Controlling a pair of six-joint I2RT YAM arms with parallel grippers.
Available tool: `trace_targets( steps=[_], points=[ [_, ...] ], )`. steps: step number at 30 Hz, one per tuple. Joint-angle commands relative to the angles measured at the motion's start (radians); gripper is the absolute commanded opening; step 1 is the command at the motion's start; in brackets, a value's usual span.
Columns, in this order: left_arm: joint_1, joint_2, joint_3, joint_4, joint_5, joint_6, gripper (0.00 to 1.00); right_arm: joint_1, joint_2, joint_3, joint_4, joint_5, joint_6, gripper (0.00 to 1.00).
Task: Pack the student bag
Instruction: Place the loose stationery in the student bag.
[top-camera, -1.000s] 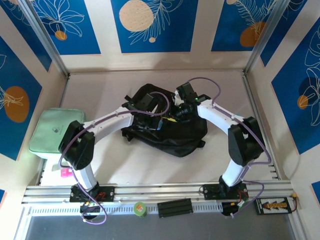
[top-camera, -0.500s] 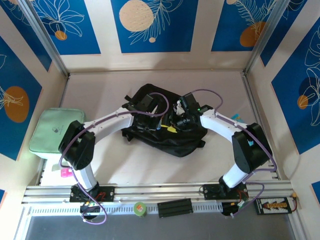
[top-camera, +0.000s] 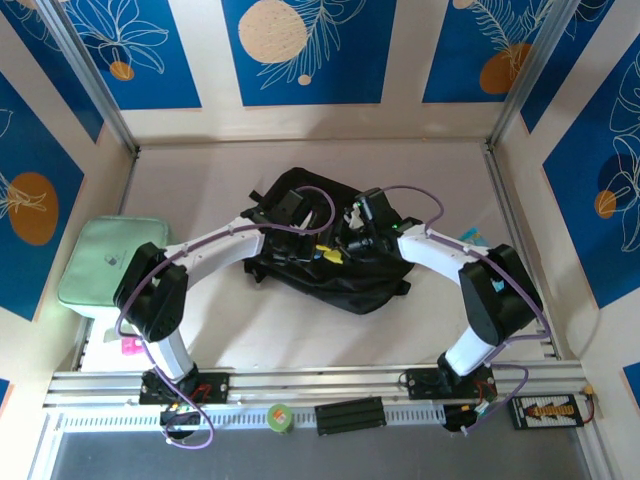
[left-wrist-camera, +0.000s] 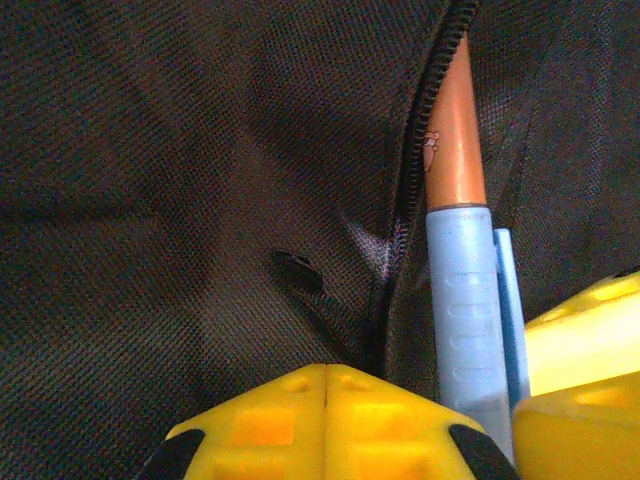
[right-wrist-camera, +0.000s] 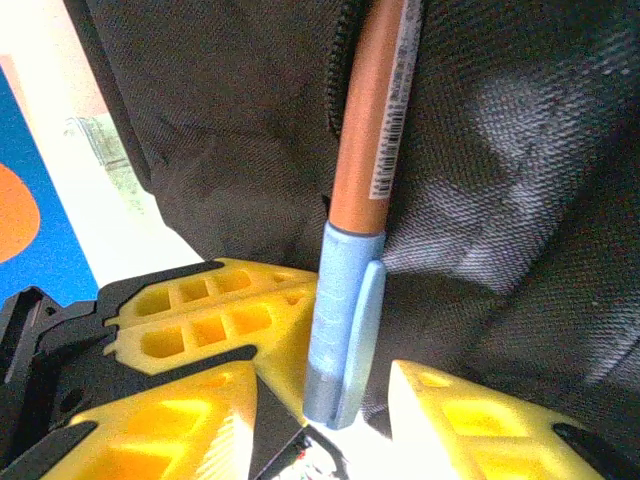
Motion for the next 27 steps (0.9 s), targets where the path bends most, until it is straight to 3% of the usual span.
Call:
trace_targets(
  steps=[1,6,14,19,23,27],
  points=[
    [0.011,-0.023,-0.016,0.000,0.023,-0.009,0.02,0.016,0.026,0.000,0.003,-0.037,0.026,0.38],
    [0.011,-0.028,-0.015,0.002,0.023,-0.010,0.01,0.025,0.037,-0.009,0.024,-0.038,0.039,0.32],
    [0.015,-0.036,-0.020,-0.003,0.010,-0.014,0.01,0.010,0.034,-0.028,0.031,-0.028,0.027,0.08],
    [0.019,-0.041,-0.030,-0.001,0.004,-0.018,0.01,-0.036,0.013,0.003,-0.144,0.013,-0.142,0.03],
    [0.021,-0.042,-0.039,0.004,0.006,-0.018,0.01,-0.054,0.088,0.116,-0.362,-0.005,-0.373,0.03],
    [0.024,-0.043,-0.050,0.007,0.003,-0.017,0.02,-0.062,0.158,0.201,-0.473,0.006,-0.518,0.03]
  ],
)
